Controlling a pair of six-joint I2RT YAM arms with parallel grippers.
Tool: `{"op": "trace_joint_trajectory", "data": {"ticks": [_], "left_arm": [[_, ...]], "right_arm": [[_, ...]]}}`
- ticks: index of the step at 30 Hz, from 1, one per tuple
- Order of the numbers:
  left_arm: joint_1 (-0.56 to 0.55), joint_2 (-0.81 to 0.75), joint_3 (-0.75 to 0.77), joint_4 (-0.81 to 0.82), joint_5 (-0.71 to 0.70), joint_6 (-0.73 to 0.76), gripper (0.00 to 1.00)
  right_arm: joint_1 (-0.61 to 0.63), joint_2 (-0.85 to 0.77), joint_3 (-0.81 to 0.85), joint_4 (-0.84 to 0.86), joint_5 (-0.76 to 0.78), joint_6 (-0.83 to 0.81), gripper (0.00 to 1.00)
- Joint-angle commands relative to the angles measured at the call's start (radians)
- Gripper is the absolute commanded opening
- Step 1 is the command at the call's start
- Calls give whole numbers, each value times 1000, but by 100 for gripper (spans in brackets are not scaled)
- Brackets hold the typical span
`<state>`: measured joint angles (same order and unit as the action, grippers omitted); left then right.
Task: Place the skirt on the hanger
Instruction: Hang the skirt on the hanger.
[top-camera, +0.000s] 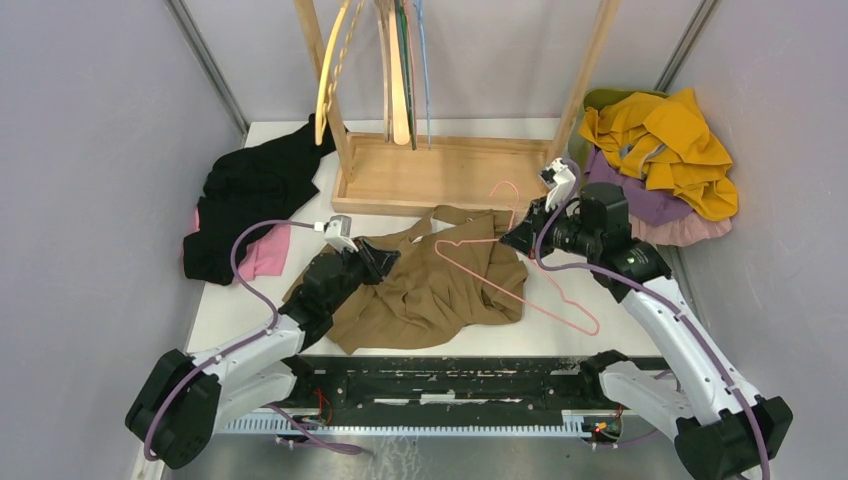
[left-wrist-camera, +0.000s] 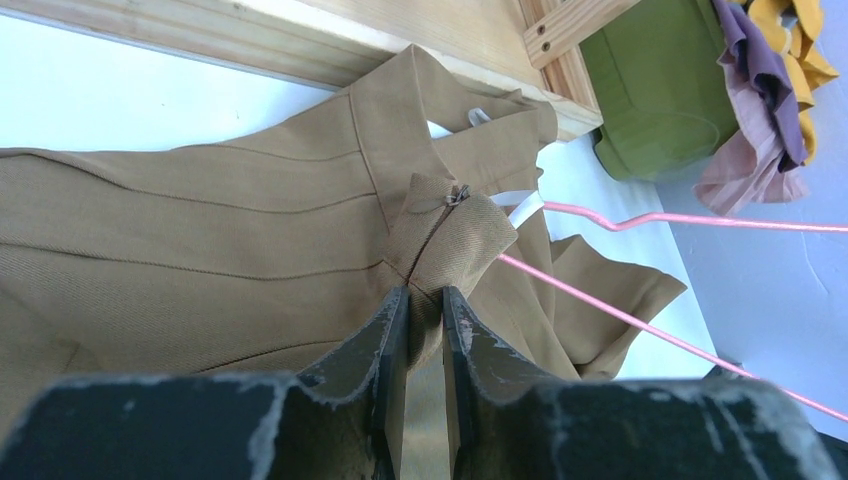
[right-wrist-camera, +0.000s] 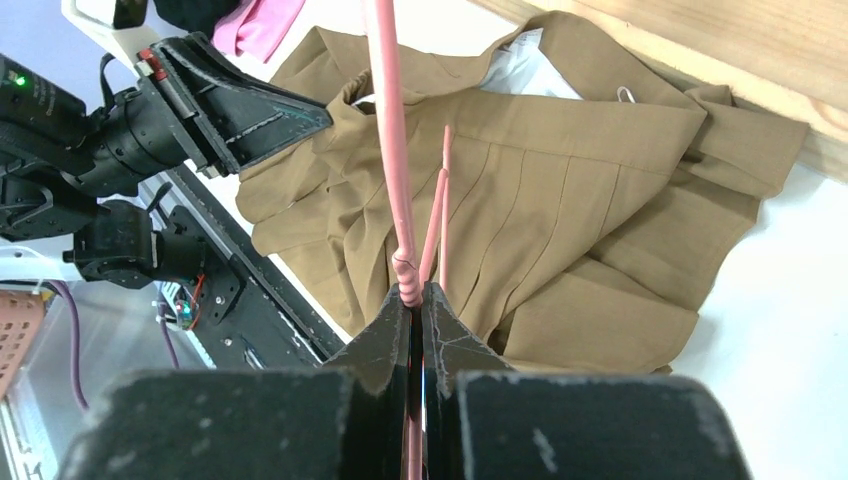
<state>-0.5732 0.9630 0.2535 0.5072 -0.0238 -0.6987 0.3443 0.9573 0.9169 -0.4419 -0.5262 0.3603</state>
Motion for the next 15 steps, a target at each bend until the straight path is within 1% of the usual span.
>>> {"op": "trace_joint_trajectory", "data": {"ticks": [1,4,12,15], "left_arm": [[3,31,47,10,43,34,25],[3,61,69,1,64,40,25],[3,121,120,4,81,44,25],[3,135,128,14,87,44,25]], "right_arm": [[33,-48,51,32,56,-57,1],[54,-69,47,63,59,-72,1],[83,-60,54,58,0,-77,1],[85,-59,54,55,2,-74,1]]}}
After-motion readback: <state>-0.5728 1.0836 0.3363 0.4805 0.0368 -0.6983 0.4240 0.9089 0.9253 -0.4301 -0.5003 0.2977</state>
